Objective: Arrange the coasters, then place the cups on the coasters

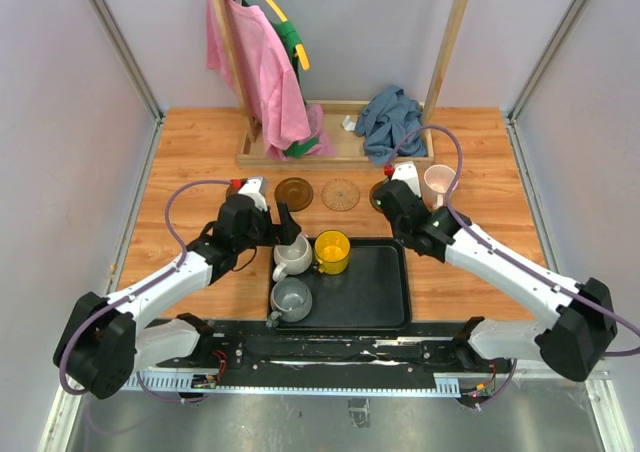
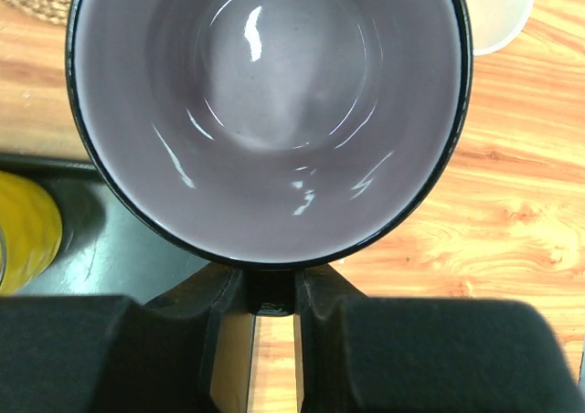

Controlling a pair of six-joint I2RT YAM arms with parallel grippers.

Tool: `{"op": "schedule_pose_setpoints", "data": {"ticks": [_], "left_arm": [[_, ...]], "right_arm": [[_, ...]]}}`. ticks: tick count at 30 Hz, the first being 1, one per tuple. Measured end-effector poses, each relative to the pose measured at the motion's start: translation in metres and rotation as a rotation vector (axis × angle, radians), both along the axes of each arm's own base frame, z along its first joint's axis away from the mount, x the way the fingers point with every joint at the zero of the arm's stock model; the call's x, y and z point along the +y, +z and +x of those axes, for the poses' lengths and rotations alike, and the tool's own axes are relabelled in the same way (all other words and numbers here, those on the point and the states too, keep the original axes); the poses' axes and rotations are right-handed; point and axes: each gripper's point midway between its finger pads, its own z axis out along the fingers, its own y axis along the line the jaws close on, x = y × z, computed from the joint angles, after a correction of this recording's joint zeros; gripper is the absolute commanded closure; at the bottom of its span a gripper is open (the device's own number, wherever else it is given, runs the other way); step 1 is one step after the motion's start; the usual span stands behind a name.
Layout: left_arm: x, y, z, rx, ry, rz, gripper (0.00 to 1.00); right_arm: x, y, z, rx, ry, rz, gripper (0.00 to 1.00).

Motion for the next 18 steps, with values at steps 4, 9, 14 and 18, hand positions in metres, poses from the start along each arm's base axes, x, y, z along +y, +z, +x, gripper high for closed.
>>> {"op": "schedule_pose_setpoints", "data": {"ticks": [4, 9, 14, 18], "left_arm": [[-0.001, 0.0, 0.002, 0.002, 0.001, 0.002, 0.03], [-0.004, 0.005, 0.008, -0.004, 0.0, -0.002, 0.04], [-0.006, 0.004, 0.01, 0.001, -0.002, 0.001, 0.04], [-0.006, 0.002, 0.01, 0.009, -0.002, 0.004, 0.04]], "right_arm": [[-0.007, -0.014, 0.019, 0.047, -0.047, 0.003, 0.99], [-0.01, -0.029, 0.035, 0.107, -0.077, 0.007, 0.99], [0.003, -0.038, 0.054, 0.13, -0.076, 0.043, 0.99], [0.014, -0.049, 0.065, 0.163, -0.07, 0.057, 0.99]]}}
